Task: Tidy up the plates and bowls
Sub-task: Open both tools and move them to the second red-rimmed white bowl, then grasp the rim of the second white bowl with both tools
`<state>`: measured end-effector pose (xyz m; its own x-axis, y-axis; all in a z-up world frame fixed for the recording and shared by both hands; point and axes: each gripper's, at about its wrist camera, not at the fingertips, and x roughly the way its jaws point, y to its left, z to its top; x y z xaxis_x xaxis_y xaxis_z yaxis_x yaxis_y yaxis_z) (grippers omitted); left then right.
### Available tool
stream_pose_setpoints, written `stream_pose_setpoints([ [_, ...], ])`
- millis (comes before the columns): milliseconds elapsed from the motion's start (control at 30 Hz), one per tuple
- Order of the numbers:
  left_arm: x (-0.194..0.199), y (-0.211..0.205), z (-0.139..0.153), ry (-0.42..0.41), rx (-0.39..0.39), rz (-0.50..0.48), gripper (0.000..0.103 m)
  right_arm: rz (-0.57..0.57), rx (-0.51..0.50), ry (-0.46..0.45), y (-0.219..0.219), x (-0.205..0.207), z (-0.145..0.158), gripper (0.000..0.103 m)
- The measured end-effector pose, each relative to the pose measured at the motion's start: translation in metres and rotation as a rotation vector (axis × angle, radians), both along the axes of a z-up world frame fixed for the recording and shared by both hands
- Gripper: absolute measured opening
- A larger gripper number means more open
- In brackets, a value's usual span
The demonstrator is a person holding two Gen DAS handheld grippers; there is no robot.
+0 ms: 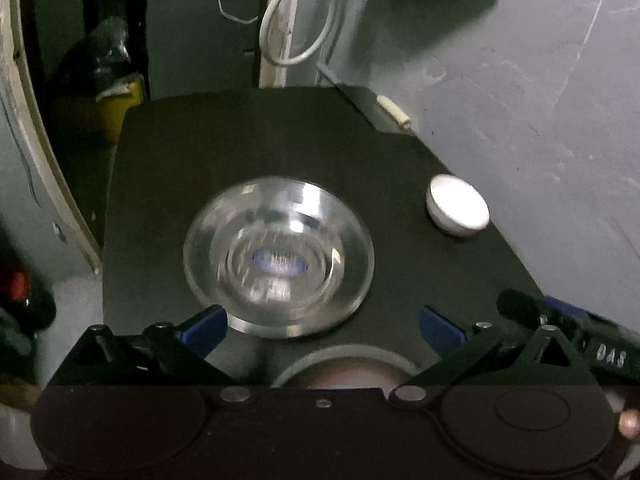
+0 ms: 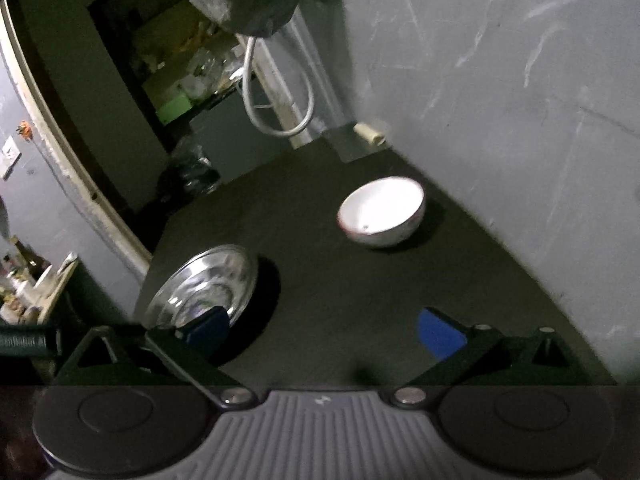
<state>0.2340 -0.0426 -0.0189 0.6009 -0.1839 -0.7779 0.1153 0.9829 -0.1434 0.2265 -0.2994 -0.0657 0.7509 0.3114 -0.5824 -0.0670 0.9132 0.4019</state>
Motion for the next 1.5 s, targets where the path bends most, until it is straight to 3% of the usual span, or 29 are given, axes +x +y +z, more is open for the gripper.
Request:
stream_pose_setpoints([
  [267,0.065,-0.042,0.005,-0.079,0.024,-0.062,0.102,-0.090,0.108,0.088,-0.023,0.038,-0.023,0.103],
  [433,0.108,-0.079,-0.002,-0.098,0.069,-0.161,0.102,-0.163,0.107,0.076,-0.030,0.058,-0.031,0.103],
  [867,0.185,-0.128,-0.047,0.064,0.085,-0.242,0.102,-0.257,0.089,0.030,-0.034,0.098,-0.041,0.102],
  [1100,0.204,-0.137,-0.063,0.134,0.037,-0.239,0.084,-0.258,0.057,0.052,-0.033,0.117,-0.048,0.083],
  [1233,0.208,-0.143,-0.067,0.161,0.000,-0.251,0.075,-0.248,0.052,0.058,-0.033,0.124,-0.050,0.077],
  [1300,0.210,-0.145,-0.069,0.177,-0.020,-0.255,0.063,-0.243,0.045,0.068,-0.033,0.127,-0.051,0.067],
  [1500,0.208,-0.150,-0.072,0.210,-0.053,-0.269,0.036,-0.221,0.044,0.090,-0.032,0.131,-0.053,0.053],
])
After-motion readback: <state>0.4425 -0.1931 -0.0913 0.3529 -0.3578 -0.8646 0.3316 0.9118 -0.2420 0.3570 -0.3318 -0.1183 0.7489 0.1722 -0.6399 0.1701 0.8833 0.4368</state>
